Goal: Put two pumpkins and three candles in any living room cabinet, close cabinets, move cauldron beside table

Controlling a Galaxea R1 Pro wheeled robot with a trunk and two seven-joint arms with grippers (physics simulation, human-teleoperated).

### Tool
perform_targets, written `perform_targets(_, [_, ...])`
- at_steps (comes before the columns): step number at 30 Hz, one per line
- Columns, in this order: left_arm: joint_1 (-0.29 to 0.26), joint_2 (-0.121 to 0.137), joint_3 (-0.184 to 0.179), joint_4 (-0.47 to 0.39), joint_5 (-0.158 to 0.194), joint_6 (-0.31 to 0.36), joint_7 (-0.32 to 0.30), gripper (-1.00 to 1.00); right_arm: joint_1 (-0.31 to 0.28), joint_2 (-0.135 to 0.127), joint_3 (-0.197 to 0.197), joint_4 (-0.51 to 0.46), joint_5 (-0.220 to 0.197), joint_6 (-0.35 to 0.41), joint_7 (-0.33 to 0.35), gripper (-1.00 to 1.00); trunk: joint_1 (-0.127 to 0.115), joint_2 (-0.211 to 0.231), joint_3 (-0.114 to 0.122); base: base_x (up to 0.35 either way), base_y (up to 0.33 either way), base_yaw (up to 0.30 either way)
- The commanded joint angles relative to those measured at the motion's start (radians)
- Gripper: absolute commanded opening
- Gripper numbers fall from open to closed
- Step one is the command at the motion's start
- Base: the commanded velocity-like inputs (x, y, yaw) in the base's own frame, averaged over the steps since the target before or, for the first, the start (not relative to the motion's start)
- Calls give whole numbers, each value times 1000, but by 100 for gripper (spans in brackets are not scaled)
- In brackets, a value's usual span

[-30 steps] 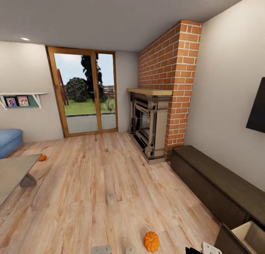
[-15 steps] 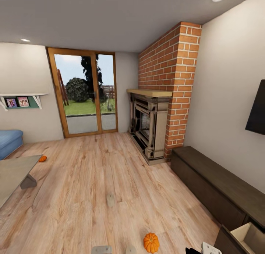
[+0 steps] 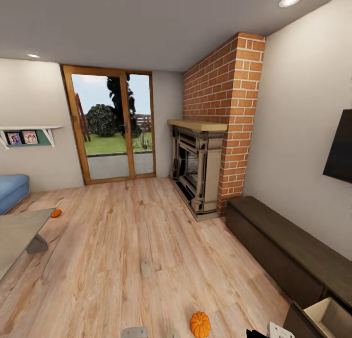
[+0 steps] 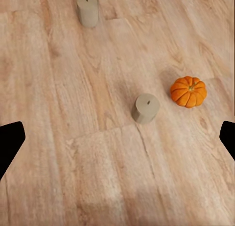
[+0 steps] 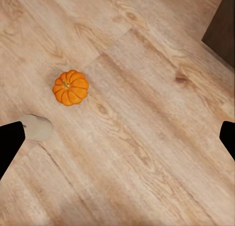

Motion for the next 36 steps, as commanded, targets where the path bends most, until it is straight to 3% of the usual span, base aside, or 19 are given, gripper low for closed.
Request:
perform_targets(1, [-1, 1, -5, -2, 8, 3, 8, 100, 0, 0, -1, -2, -4, 5, -3, 100, -4, 6, 3, 0, 0, -117])
perform_targets(12, [-1, 1, -5, -1, 6, 3, 7, 100, 0, 0, -1, -2, -4, 5, -3, 100, -46, 83, 50, 0, 0, -130])
perform_targets(36, [-1, 1, -5, -2, 6, 3, 7, 100, 0, 1, -1, -2, -4, 5, -3, 100, -138, 251, 127, 0, 0, -6])
